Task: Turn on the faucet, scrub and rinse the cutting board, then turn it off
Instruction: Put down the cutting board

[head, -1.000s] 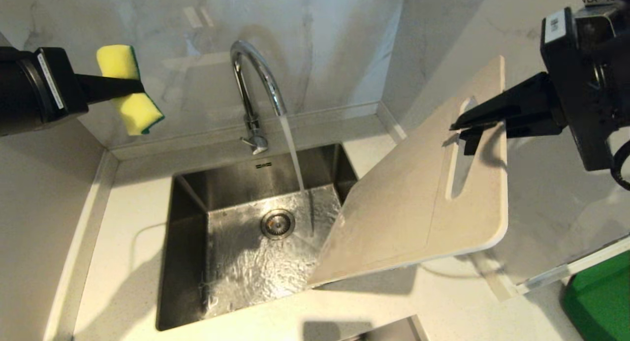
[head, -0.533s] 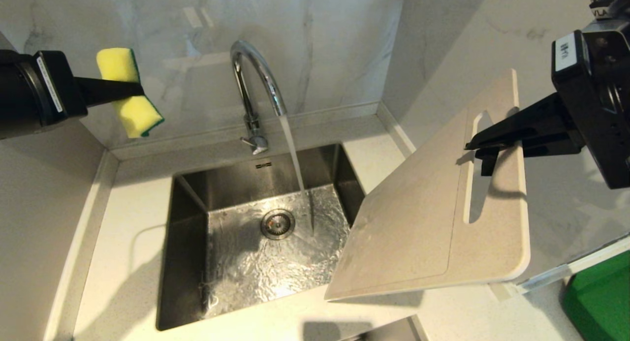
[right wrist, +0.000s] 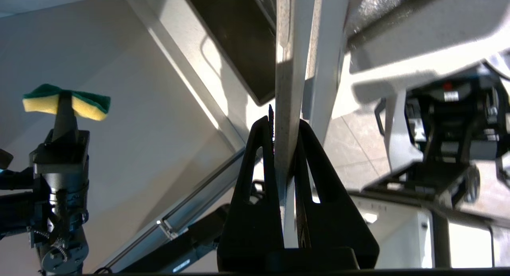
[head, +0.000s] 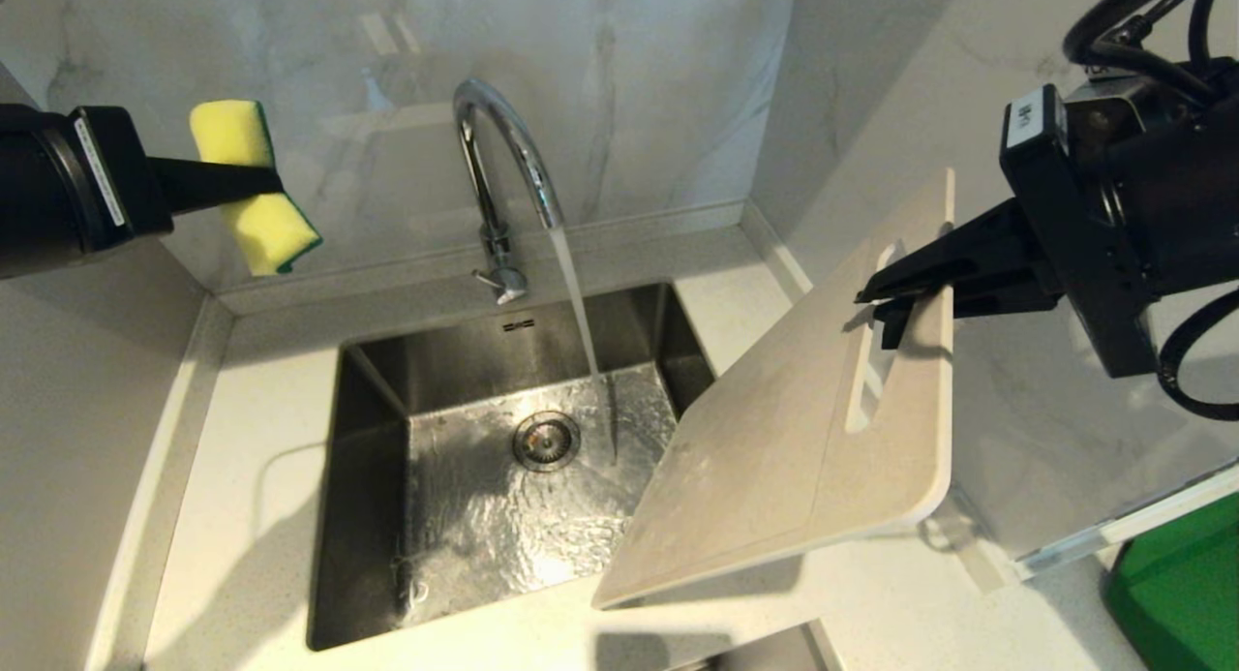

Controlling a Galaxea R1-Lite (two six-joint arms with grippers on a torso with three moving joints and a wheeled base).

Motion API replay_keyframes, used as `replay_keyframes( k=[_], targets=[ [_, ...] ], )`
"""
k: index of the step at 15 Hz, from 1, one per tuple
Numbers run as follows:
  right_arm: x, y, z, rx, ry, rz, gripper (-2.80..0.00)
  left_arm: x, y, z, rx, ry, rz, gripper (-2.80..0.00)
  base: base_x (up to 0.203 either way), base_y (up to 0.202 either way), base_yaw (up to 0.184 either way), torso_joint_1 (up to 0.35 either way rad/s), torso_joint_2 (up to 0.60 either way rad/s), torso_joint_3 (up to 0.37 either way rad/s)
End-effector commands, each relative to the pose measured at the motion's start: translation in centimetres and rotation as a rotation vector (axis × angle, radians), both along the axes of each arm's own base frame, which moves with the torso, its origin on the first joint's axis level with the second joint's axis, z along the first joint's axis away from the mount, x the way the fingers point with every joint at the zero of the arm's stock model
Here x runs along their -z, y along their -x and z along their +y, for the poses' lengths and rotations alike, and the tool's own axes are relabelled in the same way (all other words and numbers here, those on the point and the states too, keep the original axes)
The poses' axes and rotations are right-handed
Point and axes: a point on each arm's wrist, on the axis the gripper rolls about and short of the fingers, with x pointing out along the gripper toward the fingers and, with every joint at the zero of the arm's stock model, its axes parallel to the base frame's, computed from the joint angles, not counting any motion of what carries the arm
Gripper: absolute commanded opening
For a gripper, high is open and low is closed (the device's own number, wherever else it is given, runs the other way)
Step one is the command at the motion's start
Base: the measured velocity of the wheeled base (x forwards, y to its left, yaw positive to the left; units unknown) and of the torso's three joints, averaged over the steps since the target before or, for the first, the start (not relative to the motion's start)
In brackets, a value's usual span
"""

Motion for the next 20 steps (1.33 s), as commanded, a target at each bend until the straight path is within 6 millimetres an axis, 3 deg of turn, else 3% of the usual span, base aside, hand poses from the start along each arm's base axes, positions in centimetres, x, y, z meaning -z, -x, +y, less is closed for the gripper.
replay_keyframes(
  k=[1,6,12,16,20],
  targets=[
    [1.4,-0.8,0.2,0.008,0.027,0.053,-2.8,0.1,0.0,0.0,0.0,0.0,0.003,-2.8,0.0,0.0,0.0,0.0,0.0,0.0],
    [5.6,-0.8,-0.5,0.05,0.304,0.087,-2.8,0.6,-0.2,-0.1,0.003,-0.006,0.02,-2.8,0.0,0.0,0.0,0.0,0.0,0.0],
    [6.9,0.6,-1.8,0.088,0.47,0.065,-2.8,1.2,-0.2,-0.1,0.006,-0.009,0.041,-2.8,0.0,0.0,0.0,0.0,0.0,0.0],
    [9.7,1.5,-3.4,0.077,0.607,0.123,-2.8,1.3,-0.2,-0.1,0.008,-0.01,0.044,-2.8,0.0,0.0,0.0,0.0,0.0,0.0],
    [11.1,2.6,-3.9,0.088,0.67,0.154,-2.8,1.4,0.0,0.0,0.009,-0.011,0.046,-2.8,0.0,0.0,0.0,0.0,0.0,0.0]
  ],
)
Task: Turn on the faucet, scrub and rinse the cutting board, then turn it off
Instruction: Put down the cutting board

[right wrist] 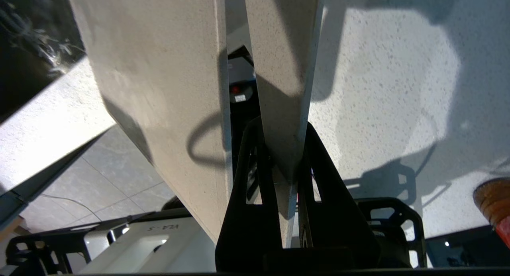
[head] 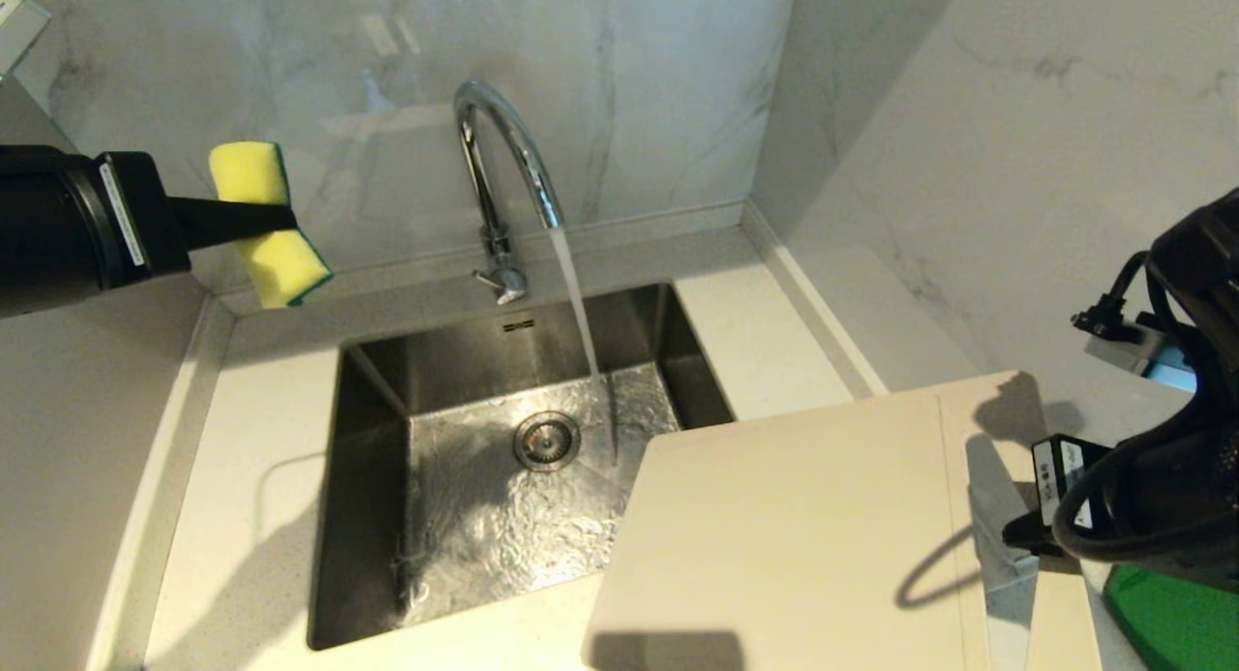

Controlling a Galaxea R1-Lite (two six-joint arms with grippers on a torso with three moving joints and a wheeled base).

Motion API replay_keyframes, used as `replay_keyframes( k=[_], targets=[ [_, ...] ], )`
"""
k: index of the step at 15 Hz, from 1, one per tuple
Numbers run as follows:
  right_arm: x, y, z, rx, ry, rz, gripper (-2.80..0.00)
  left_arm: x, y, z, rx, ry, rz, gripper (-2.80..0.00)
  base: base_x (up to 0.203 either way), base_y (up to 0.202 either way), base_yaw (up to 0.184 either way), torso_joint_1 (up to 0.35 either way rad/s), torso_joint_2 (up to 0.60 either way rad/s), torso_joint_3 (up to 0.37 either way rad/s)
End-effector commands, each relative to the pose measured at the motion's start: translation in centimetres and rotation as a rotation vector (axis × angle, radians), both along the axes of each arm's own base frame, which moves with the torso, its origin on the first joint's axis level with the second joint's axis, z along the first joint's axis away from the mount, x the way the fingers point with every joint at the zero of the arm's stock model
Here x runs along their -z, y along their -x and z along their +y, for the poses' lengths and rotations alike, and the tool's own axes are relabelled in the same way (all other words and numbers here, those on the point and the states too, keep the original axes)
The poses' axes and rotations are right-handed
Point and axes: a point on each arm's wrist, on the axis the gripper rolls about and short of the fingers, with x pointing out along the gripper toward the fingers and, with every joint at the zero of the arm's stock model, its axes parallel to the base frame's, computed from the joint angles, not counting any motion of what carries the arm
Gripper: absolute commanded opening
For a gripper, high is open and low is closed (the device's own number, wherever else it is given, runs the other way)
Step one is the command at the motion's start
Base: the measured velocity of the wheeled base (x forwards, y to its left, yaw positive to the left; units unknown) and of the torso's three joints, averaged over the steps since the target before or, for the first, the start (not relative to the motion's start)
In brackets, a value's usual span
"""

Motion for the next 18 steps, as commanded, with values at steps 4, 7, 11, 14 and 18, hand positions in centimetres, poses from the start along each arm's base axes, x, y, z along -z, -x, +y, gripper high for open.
replay_keyframes(
  k=[4,7,11,14,18],
  targets=[
    [1.6,1.1,-0.3,-0.018,0.034,0.057,-2.8,0.3,0.2,0.1,0.002,-0.001,0.006,-2.8,0.0,0.0,0.0,0.0,0.0,0.0],
    [3.9,1.4,-0.4,-0.044,0.075,0.101,-2.8,0.6,0.4,0.1,0.002,-0.006,0.016,-2.8,0.0,0.0,0.0,0.0,0.0,0.0],
    [8.0,-0.5,0.0,-0.044,0.11,0.083,-2.8,1.0,0.7,0.3,0.003,0.002,0.0,-2.8,0.0,0.0,0.0,0.0,0.0,0.0],
    [8.7,-2.1,0.4,-0.042,0.112,0.074,-2.8,1.4,0.8,0.3,0.005,-0.003,0.012,-2.8,0.0,0.0,0.0,0.0,0.0,0.0],
    [10.0,-4.1,0.9,-0.038,0.111,0.085,-2.8,1.4,0.7,0.3,0.005,-0.006,0.011,-2.8,0.0,0.0,0.0,0.0,0.0,0.0]
  ],
)
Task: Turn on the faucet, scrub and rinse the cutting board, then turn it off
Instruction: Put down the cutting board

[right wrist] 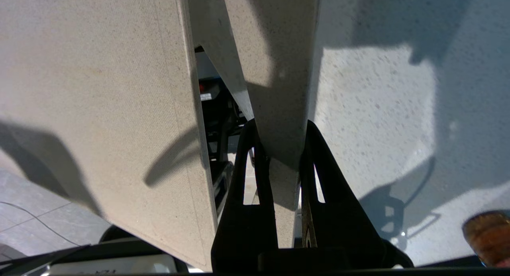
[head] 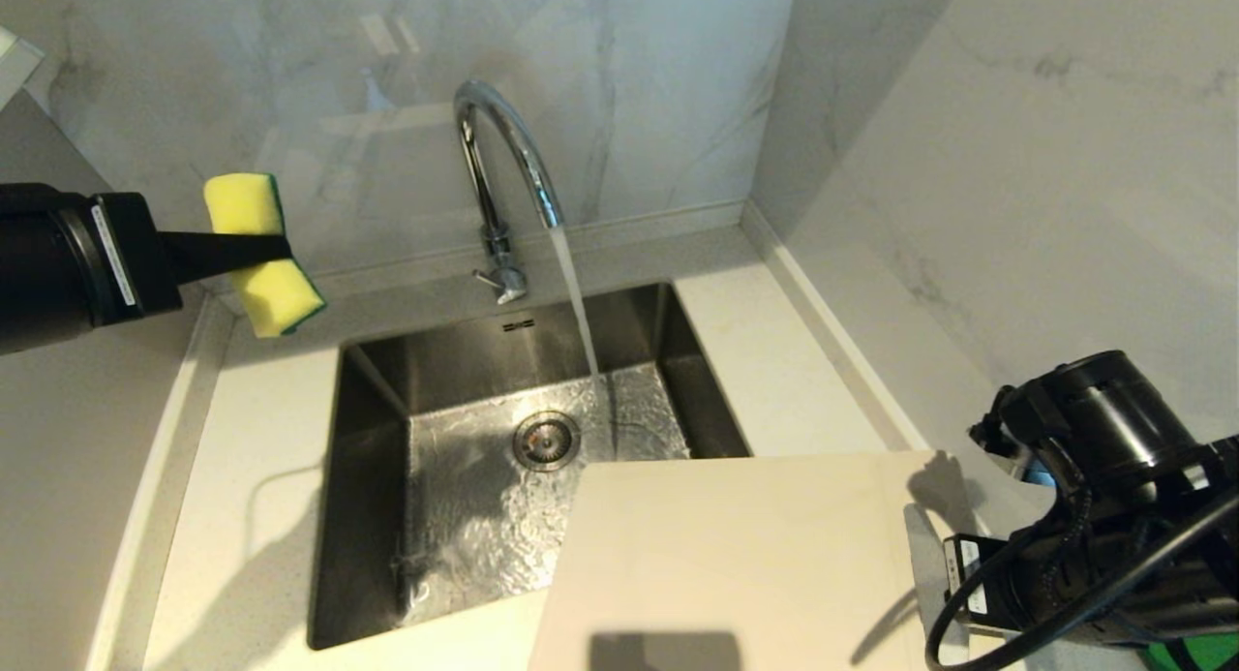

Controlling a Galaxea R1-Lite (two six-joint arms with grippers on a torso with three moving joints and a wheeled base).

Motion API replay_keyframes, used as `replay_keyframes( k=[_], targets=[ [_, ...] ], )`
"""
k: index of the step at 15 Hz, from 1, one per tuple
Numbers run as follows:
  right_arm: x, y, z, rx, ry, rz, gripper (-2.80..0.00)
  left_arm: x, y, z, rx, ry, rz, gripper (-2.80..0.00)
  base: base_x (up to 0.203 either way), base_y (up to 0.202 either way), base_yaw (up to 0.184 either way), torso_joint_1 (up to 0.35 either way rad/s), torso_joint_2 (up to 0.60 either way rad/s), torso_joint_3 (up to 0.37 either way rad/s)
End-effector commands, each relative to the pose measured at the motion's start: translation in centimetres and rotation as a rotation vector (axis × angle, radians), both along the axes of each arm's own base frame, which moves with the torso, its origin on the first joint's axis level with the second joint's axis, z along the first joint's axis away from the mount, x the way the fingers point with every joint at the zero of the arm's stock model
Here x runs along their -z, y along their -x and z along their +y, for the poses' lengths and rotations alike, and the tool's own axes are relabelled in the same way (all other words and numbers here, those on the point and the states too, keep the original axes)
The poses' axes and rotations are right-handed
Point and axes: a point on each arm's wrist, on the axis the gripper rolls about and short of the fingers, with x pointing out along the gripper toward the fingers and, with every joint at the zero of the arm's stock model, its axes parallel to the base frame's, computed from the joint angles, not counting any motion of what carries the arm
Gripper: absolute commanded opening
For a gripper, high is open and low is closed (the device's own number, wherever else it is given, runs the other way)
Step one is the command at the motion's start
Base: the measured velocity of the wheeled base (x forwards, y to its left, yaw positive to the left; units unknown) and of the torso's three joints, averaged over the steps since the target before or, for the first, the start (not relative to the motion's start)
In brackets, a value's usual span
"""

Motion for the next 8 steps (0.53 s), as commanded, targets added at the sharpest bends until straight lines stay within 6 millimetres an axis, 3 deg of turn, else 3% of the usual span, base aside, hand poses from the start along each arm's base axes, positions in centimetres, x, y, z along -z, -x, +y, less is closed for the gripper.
replay_keyframes(
  k=[1,8],
  targets=[
    [1.5,-1.4,0.3,0.003,0.012,0.055,-2.8,0.1,0.0,0.0,0.0,-0.001,0.004,-2.8,0.0,0.0,0.0,0.0,0.0,0.0],
    [4.0,-3.9,1.0,-0.001,0.018,0.089,-2.8,0.4,-0.2,0.0,-0.004,-0.007,0.015,-2.8,0.0,0.0,0.0,0.0,0.0,0.0]
  ],
)
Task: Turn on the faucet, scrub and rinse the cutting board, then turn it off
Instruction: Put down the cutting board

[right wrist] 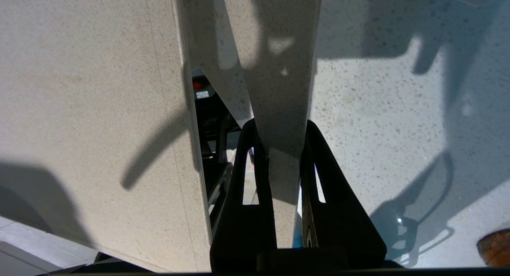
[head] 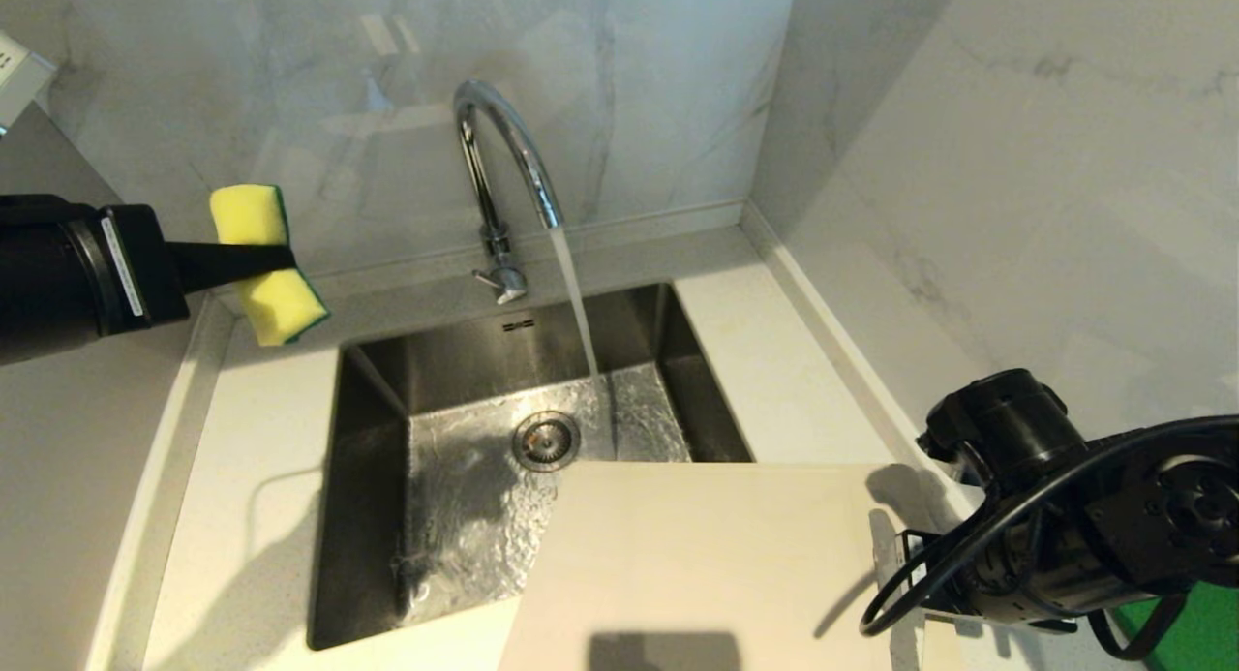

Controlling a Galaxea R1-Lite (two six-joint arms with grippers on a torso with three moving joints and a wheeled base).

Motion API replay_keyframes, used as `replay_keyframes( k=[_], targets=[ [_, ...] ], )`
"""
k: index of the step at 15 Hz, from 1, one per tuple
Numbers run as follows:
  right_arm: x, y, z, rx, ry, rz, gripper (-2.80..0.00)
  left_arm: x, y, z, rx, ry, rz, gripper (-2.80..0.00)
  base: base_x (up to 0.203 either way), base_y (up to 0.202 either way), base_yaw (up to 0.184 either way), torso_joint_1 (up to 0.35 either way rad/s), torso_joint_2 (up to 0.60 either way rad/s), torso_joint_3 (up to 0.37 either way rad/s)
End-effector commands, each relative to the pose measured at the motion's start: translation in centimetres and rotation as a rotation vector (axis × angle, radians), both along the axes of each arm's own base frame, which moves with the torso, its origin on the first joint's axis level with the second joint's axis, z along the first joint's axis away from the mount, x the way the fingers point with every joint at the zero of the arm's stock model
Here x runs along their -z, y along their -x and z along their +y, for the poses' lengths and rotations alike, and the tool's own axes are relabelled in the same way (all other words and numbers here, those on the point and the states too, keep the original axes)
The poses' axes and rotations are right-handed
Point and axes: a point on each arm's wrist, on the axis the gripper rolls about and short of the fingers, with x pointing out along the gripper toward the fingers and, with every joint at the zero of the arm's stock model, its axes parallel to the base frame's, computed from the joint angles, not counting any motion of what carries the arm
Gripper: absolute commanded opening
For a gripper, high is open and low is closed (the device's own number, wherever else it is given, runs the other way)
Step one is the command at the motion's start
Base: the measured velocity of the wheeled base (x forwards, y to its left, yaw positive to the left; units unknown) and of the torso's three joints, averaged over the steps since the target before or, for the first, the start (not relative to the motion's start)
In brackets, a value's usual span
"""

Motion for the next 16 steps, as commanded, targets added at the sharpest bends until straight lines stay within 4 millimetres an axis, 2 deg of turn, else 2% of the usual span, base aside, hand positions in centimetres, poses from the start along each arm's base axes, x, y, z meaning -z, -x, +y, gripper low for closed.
replay_keyframes(
  k=[1,5,10,11,16],
  targets=[
    [1.5,-1.1,0.3,0.001,0.011,0.046,-2.8,0.0,-0.1,0.0,0.0,0.001,0.002,-2.8,0.0,0.0,0.0,0.0,0.0,0.0],
    [2.9,-2.1,0.5,0.002,0.01,0.043,-2.8,0.4,-0.1,0.0,0.0,-0.005,0.014,-2.8,0.0,0.0,0.0,0.0,0.0,0.0],
    [3.6,-3.2,0.8,0.001,0.01,0.015,-2.8,0.8,-0.1,-0.1,0.0,-0.01,0.025,-2.8,0.0,0.0,0.0,0.0,0.0,0.0],
    [3.8,-3.3,0.8,0.002,0.012,0.02,0.0,0.8,-0.1,-0.1,0.0,-0.011,0.026,-2.8,0.0,0.0,0.0,0.0,0.0,0.0],
    [4.1,-3.8,0.8,0.011,0.006,0.002,0.0,1.5,0.2,0.1,0.0,-0.02,0.042,-2.8,0.0,0.0,0.0,0.0,0.0,0.0]
  ],
)
